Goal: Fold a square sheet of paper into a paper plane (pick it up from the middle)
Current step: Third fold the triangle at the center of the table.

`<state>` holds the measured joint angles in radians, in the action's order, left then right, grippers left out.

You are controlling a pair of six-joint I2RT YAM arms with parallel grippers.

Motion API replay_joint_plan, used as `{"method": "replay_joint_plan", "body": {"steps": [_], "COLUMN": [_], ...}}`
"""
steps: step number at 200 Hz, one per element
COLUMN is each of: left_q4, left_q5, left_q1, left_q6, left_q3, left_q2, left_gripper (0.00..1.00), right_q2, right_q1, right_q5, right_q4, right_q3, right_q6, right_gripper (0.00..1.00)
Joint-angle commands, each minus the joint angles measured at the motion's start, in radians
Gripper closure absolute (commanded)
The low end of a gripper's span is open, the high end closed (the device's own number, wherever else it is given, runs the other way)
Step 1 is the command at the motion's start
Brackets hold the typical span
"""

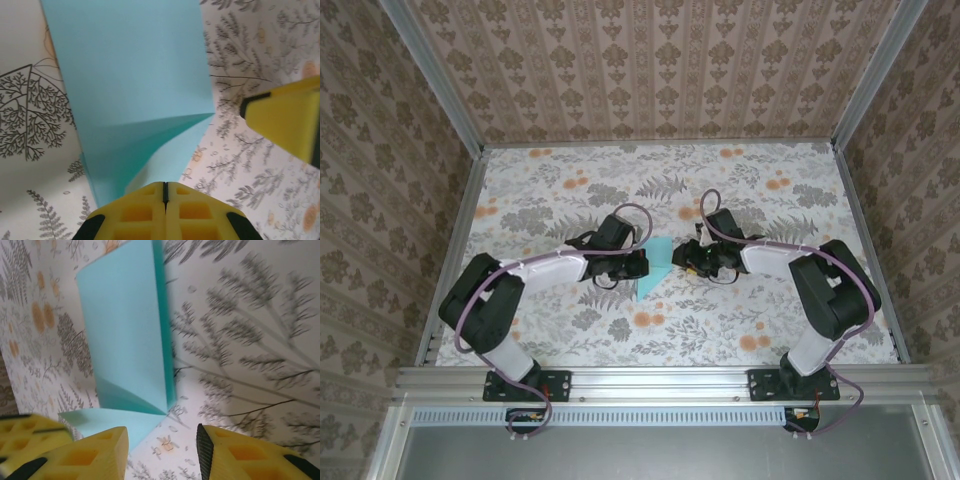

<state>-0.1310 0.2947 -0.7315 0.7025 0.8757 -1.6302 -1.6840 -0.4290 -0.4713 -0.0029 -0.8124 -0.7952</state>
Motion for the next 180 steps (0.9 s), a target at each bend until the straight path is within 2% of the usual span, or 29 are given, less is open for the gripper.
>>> {"method": "replay_joint_plan", "body": {"steps": [1,46,127,180], "left_q4": [-0.023,-0.048,-0.045,-0.051], "left_q5": [-0.049,-0.095,-0.075,-0.073], "left_q1": [0.009,0.023,0.03,0.035], "left_q6": [0.0,0.014,0.02,0.017], "left_q3": [0.024,0.018,0.009,0.009], "left_q2": [-0.04,-0.067,-0.07,-0.065], "left_gripper": [1.0,1.0,1.0,1.0], "right_q2": [-0.024,-0.085,-0.109,-0.146], "right_q1": [-0.02,-0.044,-0.047,-0.048], "right_q5": [-0.037,-0.075,-0.132,-0.204], "right_q4": [0.008,0.035,0.114,0.233], "right_q3": [-0.007,-0.033,-0.039,-0.033], "right_q6": [-0.03,-0.037,-0.066,-0.107], "right_gripper": [0.57,0.61,0.67,0.7]}}
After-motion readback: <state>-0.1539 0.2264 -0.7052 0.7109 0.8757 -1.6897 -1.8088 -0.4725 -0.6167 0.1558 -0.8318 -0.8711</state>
